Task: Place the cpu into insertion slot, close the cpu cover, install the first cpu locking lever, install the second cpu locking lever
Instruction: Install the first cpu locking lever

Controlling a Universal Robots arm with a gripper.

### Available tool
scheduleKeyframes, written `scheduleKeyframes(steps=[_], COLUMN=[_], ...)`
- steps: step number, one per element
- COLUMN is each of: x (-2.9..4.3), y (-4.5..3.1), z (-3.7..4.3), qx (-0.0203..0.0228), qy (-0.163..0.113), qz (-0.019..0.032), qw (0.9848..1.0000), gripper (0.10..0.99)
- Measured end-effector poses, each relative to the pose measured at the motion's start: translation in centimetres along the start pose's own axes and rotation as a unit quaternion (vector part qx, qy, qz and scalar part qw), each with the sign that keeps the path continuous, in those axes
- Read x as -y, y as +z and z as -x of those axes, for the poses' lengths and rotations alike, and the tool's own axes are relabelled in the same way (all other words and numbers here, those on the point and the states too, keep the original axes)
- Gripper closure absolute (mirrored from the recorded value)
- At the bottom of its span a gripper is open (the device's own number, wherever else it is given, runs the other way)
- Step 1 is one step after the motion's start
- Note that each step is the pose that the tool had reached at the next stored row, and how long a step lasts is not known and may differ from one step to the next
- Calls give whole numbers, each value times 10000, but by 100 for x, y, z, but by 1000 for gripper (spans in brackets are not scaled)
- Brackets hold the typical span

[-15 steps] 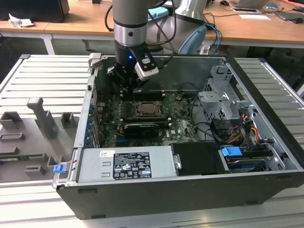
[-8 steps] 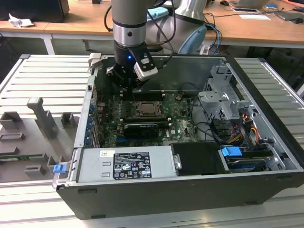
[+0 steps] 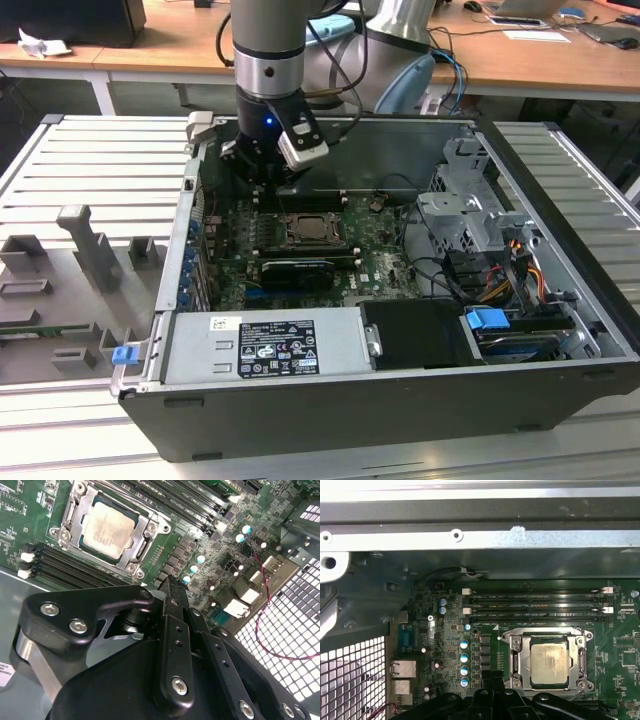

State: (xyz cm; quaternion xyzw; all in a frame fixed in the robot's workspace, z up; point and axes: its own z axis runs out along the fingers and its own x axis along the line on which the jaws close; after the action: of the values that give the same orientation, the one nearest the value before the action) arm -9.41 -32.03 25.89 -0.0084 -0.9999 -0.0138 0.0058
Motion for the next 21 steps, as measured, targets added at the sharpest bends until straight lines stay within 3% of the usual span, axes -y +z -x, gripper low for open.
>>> scheduleKeyframes(steps=[10, 14, 21], x=[-2, -17, -185], y=[1, 3, 8], z=[-31, -31, -34], qx=[-1, -9, -10], qy=[-26, -299, -363], qz=[0, -3, -4], qw=[10000, 9996, 9993], gripper=[980, 980, 980])
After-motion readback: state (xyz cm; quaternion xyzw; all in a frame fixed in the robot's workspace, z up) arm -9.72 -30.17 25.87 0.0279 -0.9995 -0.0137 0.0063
